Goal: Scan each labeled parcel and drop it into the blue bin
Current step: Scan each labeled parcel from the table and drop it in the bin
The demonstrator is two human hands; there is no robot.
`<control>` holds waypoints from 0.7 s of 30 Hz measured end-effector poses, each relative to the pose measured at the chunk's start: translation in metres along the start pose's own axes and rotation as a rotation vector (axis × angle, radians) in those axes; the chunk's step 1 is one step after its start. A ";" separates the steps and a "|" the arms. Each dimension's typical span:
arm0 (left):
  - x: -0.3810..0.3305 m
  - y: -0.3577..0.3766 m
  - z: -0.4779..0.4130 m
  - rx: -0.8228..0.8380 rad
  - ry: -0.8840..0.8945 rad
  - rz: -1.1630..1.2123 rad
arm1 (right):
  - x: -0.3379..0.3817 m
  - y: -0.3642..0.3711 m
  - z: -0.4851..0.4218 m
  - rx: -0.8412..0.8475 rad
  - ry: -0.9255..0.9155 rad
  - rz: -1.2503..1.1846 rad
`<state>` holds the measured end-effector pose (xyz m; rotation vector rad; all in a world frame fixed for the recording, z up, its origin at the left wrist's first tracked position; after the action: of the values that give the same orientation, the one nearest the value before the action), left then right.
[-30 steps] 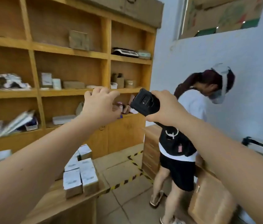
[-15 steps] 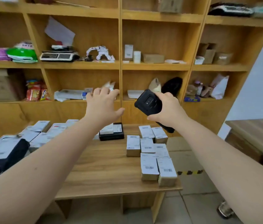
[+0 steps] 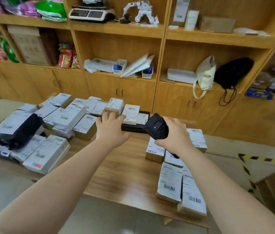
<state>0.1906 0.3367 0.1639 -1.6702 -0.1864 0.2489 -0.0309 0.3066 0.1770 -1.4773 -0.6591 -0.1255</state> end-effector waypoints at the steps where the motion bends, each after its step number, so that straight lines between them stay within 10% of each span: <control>1: 0.001 0.010 -0.005 0.022 -0.024 0.004 | -0.004 0.008 -0.012 0.020 0.000 -0.005; 21: 0.027 0.205 -0.195 0.437 0.185 0.116 | -0.024 0.178 -0.186 0.106 0.383 -0.127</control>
<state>0.2642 0.1336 -0.0214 -1.2614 0.1004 0.2034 0.0936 0.1458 0.0179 -1.2632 -0.4395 -0.4536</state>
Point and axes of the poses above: each hand's wrist, its own z-axis away from the middle knuckle, its own y-axis out of the palm, x = y × z, the point moved 4 cm from there along -z, towards the middle knuckle, and after that the axes turned 4 degrees about -y, right-handed, at the moved point
